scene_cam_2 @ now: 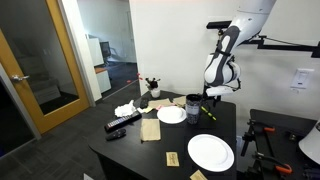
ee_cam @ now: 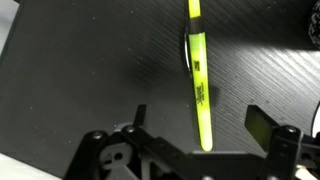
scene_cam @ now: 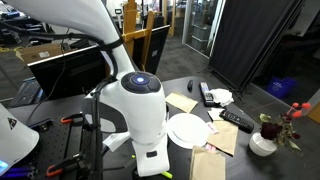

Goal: Put the pen in the mug

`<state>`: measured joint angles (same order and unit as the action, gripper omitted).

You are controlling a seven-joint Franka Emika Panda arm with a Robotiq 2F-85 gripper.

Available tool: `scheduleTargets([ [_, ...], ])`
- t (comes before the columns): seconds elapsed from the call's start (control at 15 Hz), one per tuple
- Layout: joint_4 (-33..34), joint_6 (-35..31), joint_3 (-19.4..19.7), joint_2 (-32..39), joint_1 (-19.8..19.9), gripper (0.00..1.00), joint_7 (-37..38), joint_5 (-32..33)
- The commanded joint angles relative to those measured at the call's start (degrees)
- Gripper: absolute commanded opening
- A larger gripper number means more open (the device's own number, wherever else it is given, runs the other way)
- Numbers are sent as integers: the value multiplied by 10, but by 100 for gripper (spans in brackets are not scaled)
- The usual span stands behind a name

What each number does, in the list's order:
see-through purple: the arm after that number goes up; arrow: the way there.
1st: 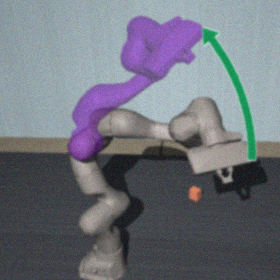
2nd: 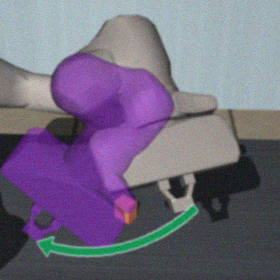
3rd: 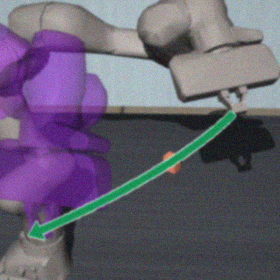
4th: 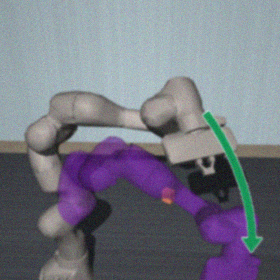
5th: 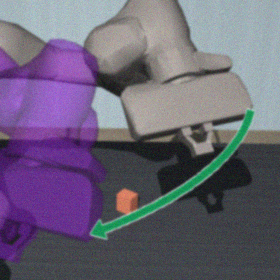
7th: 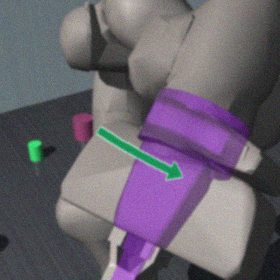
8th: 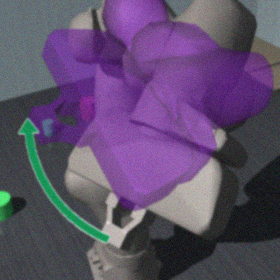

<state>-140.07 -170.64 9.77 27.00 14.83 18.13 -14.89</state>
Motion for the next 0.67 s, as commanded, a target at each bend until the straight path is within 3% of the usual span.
scheduleTargets([
  [0.0,18,-15,-8,21,14,100,-20,-16],
  [0.27,27,-15,-10,31,19,100,-21,-16],
  [0.33,29,-15,-11,32,19,75,-21,-16],
  [0.4,30,-16,-11,34,19,74,-22,-15],
  [0.6,33,-16,-12,37,22,49,-23,-15],
])
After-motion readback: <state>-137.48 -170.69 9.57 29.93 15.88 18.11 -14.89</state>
